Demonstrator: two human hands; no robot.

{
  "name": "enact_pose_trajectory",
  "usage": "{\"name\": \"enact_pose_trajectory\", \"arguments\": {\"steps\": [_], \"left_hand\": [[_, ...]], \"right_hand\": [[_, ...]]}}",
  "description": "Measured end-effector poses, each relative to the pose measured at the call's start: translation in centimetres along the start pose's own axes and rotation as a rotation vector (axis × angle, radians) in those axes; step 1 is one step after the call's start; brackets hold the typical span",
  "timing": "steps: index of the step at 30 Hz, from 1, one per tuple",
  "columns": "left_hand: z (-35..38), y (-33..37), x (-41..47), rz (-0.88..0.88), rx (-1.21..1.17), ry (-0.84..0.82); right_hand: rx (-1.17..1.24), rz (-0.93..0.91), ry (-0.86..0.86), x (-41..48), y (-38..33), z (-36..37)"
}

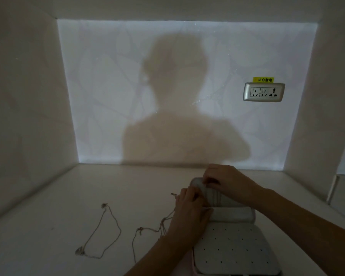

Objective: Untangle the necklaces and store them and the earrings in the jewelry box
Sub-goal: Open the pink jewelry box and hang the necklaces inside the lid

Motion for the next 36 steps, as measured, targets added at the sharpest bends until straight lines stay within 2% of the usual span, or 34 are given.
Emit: {"name": "enact_pose_trajectory", "arguments": {"steps": [4, 12, 20, 29, 36], "left_hand": [[-0.1, 0.2, 0.0, 0.018, 0.026, 0.016], [-0.2, 0.3, 0.0, 0.041, 0.022, 0.028], [-0.3, 0.4, 0.1, 0.054, 0.093, 0.028], [0.0, 0.2, 0.1, 0.025, 0.031, -0.015], [-0.1, 0.2, 0.0, -0.005, 0.004, -0.039]], "right_hand": [[-0.097, -0.050, 0.153, -0.2, -0.3, -0.6], [-0.133, -0.081, 0.247, -0.4, -0.1, -0.7], [-0.158, -0.101, 0.252, -0.4, 0.8, -0.5], [-0.095, -0.071, 0.169, -0.2, 1.4, -0.1], [-0.164, -0.130, 0.157, -0.6, 1.2, 0.1]]}}
Point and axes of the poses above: each hand's wrist, its own x-axis towards the middle knuckle, its own z-axis out of the palm, y = z × x, the point moved 7 cm from there along x, towards the middle knuckle, and after that the axes turned 4 degrees about y, right-handed, at the moved point
